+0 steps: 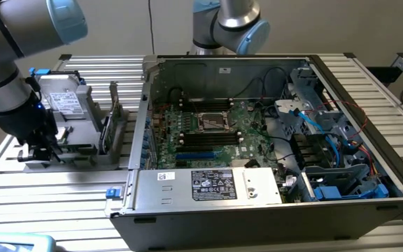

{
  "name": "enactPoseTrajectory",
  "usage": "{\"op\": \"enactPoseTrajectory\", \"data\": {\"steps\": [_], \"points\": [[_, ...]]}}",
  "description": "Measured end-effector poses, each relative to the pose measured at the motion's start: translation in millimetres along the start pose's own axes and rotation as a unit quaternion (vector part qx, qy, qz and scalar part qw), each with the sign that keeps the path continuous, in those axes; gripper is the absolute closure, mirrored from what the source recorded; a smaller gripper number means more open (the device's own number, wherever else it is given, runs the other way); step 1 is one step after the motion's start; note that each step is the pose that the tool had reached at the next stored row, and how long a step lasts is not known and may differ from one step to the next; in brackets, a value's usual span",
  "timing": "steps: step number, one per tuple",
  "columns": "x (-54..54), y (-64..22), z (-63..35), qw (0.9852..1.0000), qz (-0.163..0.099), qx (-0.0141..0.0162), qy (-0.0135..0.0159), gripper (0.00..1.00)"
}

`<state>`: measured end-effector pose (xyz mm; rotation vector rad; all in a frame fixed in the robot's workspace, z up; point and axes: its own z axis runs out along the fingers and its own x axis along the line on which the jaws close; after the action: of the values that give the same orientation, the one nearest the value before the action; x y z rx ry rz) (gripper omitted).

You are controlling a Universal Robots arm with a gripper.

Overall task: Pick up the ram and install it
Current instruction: 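Pick up the ram and move it above insertion slot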

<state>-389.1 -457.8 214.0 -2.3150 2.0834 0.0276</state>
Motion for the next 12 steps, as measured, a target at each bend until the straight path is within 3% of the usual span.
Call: {"op": "enactPoseTrajectory", "data": {"steps": [6, 12], "points": [[0.2, -0.3, 10.8, 1.0, 0.0, -0.0001, -0.0002, 0.69], [0.2, -0.3, 17.7, 1.0, 0.0, 0.0003, -0.0036, 0.69]]}}
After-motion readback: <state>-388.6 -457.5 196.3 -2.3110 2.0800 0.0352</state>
